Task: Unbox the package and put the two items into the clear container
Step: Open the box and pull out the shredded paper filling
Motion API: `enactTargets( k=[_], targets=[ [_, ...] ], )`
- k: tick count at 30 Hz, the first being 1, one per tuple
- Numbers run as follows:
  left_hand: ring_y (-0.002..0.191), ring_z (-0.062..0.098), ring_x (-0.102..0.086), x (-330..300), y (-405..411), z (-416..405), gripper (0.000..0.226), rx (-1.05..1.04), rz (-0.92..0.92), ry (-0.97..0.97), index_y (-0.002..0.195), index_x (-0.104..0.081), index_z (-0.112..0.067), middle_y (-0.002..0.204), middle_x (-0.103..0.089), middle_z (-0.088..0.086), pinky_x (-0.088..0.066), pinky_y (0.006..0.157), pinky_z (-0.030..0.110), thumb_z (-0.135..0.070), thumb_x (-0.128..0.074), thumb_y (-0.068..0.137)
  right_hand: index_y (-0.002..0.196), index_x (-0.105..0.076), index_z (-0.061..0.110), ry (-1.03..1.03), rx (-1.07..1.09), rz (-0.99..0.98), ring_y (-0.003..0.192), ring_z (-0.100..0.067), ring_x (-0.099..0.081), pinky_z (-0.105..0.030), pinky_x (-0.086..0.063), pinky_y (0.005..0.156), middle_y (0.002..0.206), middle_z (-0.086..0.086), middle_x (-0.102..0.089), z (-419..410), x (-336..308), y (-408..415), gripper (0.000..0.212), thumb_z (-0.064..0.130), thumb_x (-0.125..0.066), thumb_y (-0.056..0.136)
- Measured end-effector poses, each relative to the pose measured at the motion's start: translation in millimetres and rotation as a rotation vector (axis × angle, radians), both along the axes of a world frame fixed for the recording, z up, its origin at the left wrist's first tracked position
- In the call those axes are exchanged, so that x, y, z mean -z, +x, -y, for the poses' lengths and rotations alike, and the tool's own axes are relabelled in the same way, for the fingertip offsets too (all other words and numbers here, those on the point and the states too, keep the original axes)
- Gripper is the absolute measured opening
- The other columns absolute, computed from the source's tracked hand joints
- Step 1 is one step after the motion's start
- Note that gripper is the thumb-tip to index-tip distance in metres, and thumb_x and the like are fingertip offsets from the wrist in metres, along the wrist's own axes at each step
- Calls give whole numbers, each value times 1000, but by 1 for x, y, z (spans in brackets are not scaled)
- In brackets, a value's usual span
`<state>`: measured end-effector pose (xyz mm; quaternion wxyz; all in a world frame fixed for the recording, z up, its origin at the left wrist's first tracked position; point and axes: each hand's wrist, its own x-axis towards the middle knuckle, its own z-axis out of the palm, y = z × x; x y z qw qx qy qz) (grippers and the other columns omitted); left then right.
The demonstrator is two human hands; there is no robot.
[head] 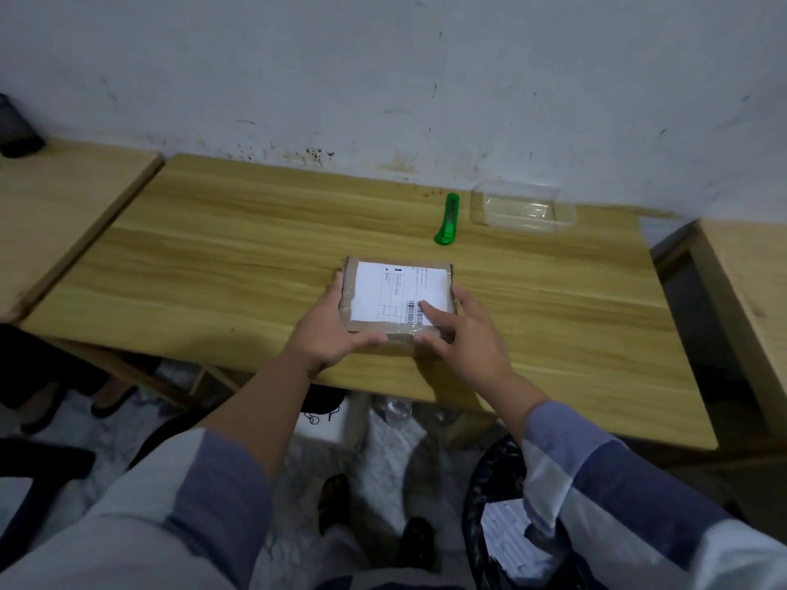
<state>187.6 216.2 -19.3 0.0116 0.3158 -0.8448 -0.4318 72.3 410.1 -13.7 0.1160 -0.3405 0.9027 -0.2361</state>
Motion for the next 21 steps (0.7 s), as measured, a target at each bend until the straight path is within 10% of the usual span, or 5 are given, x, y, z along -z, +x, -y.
enactTargets(
  k=[13, 21],
  targets=[
    [129, 12, -48, 9, -6, 10, 130, 69, -75, -22, 152, -11, -30, 148, -43, -9, -41, 108, 42, -36, -92, 51, 127, -55, 35, 177, -60, -411, 140, -34, -35, -66, -22, 108, 147, -12, -44, -1, 7, 5, 51, 58, -37, 86],
    [129, 13, -48, 10, -6, 9, 128, 67, -73, -40, 151, -10, -32, 149, -43, -8, -43, 106, 39, -39, -91, 53, 133, -52, 26, 226, -244, -352, 135, -33, -42, -47, -34, 110, 141, -15, -51, 11, -1, 2, 54, 49, -26, 92]
  ],
)
